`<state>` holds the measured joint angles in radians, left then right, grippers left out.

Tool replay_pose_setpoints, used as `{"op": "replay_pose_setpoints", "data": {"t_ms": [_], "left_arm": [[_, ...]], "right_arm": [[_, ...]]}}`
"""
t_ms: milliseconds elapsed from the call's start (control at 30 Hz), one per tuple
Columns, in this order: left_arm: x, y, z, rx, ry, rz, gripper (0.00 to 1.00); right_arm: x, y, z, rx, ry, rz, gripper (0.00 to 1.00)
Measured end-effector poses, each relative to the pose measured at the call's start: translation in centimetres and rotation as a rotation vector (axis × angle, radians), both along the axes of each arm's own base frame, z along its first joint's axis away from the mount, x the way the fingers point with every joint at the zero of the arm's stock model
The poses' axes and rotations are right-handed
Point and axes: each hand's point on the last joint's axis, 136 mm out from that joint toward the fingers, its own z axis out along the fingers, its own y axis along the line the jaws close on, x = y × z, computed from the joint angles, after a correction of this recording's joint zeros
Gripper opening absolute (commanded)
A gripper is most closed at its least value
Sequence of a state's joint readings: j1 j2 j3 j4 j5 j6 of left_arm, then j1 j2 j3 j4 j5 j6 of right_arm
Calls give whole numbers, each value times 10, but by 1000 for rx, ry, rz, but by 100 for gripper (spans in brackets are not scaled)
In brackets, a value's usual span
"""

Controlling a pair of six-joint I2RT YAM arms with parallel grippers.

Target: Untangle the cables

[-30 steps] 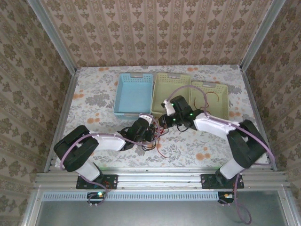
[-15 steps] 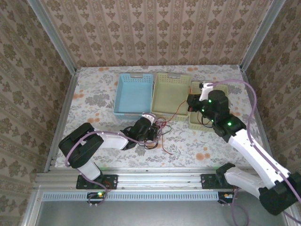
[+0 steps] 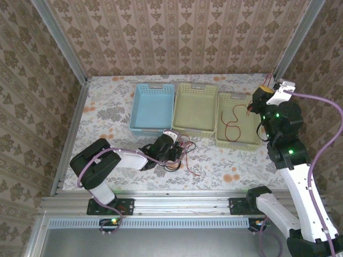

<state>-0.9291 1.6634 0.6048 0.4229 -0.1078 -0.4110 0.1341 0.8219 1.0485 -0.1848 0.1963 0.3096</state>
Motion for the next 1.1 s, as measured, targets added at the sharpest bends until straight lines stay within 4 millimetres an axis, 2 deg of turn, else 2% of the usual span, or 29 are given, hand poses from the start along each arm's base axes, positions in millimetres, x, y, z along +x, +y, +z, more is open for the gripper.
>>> {"op": "replay_pose_setpoints", "data": {"t_ms": [133,233,267,333,400,467,533,600,667,767,833,933,967,1033,1100], "left_arm": [[-1,0,0,2,1,-2,45],[-2,-1,-1,5,-1,-3,41],[-2,0,-1,7,-3,-3,40],[-2,0,-1,10,-3,-3,40],[-2,0,-1,11,-3,-3,40],[-2,0,-1,11,-3,-3,39],[-2,0,-1,13,-3,-5,36],[-2,0,-1,14,-4,-7,36],[-3,1,0,13,-4,-8,36],[-6,1,1,14,-2,-14,35],[-7,1,1,14,3,-18,35],[-7,1,1,14,3,-19,35],[-8,1,0,13,5,-20,35],[-8,1,0,14,4,-23,35],[-8,1,0,14,4,-24,35]], "right_arm": [[27,-10,-37,3,114,-27,0],[49,-10,-92,20,269,-29,0],[55,-10,-118,32,340,-33,0],[60,-9,-165,57,473,-43,12],[59,-7,-213,88,612,-52,33],[53,-6,-250,113,727,-62,40],[48,-5,-271,133,802,-73,43],[42,-4,-280,145,837,-79,44],[40,-4,-278,153,834,-81,48],[38,-1,-265,138,798,-80,50],[36,10,-253,105,765,-49,50],[30,50,-240,47,731,96,50],[28,69,-239,32,728,172,50],[20,108,-240,9,729,334,49],[5,147,-252,-18,757,496,48]]}}
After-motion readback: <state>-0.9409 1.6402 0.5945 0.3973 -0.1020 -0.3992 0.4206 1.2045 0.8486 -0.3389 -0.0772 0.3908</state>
